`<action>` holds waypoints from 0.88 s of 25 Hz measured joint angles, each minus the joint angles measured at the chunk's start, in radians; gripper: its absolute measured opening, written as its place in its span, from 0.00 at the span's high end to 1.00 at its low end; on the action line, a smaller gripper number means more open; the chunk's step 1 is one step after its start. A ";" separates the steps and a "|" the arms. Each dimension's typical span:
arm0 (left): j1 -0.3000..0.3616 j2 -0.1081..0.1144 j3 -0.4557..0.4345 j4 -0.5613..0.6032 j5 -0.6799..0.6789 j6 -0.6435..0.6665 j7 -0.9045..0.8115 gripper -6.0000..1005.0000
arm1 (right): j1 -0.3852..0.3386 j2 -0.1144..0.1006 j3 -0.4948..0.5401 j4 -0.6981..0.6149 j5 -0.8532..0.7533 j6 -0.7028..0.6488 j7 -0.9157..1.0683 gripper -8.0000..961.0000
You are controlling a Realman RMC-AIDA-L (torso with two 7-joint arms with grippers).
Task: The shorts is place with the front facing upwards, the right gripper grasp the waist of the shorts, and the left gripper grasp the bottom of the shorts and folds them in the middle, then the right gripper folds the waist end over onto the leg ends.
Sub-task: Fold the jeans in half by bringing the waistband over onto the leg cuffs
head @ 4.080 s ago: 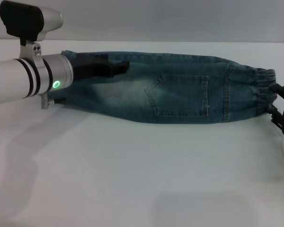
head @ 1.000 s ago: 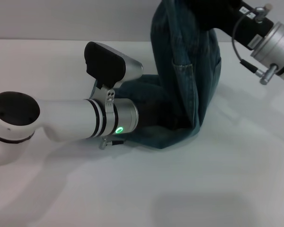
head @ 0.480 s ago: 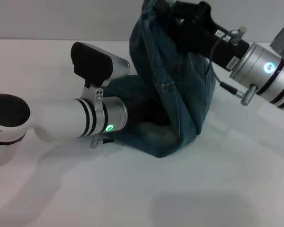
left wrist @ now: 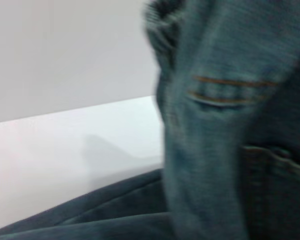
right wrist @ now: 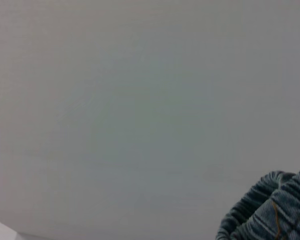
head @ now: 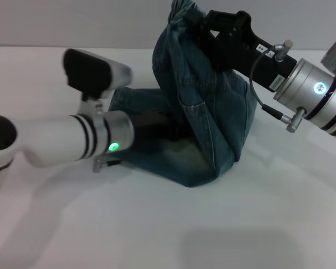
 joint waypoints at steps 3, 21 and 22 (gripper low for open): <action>0.027 0.003 -0.055 -0.011 0.029 -0.017 0.000 0.28 | -0.005 0.000 0.000 0.000 0.000 0.000 -0.001 0.94; 0.223 0.000 -0.515 -0.099 0.247 0.049 0.009 0.28 | -0.013 -0.001 -0.020 0.013 -0.002 0.000 0.002 0.93; 0.235 0.000 -0.530 -0.109 0.247 0.061 0.009 0.28 | -0.009 -0.001 -0.025 0.017 -0.002 0.003 0.001 0.93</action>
